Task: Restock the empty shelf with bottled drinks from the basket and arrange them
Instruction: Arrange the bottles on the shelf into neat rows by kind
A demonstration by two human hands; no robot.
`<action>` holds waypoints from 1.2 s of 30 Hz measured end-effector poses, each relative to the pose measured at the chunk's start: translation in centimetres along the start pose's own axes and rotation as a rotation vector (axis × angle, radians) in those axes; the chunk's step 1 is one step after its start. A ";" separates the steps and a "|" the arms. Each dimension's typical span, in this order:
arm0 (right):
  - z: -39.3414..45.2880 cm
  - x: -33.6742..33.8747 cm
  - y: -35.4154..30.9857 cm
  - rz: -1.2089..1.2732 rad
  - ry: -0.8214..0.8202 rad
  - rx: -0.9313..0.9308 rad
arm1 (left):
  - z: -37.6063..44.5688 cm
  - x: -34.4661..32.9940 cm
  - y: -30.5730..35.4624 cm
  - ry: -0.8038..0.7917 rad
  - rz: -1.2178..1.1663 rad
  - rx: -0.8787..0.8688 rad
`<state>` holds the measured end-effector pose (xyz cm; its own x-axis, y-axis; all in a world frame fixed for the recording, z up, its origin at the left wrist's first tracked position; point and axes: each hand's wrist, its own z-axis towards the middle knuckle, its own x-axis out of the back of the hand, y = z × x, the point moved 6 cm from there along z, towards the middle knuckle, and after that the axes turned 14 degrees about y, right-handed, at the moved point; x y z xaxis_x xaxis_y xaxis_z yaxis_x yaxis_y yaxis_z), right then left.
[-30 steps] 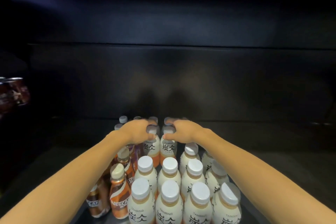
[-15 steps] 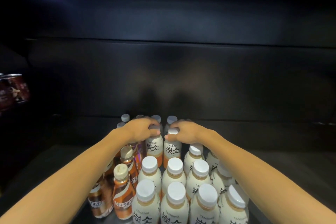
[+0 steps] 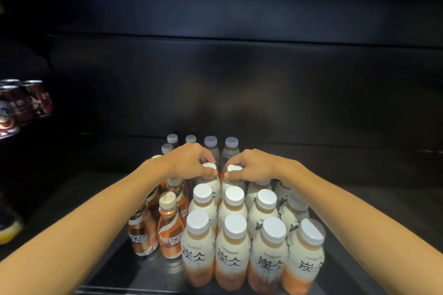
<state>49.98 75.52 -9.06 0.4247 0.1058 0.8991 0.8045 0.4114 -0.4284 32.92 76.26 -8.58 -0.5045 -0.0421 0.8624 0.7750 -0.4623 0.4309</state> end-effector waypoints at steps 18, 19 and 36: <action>0.6 1.8 0.1 0.010 0.195 -0.043 | 1.5 1.5 0.1 0.112 0.064 0.036; 1.2 2.0 0.4 -0.021 0.214 -0.051 | 2.1 1.6 -0.1 0.114 0.096 0.035; 7.8 0.7 4.6 -0.064 0.224 -0.215 | 9.5 -0.8 -5.5 -0.027 0.264 0.098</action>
<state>50.68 84.57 -9.71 0.4318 -0.1258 0.8932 0.8919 0.2073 -0.4019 32.64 87.23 -9.10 -0.2715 -0.1257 0.9542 0.9120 -0.3504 0.2133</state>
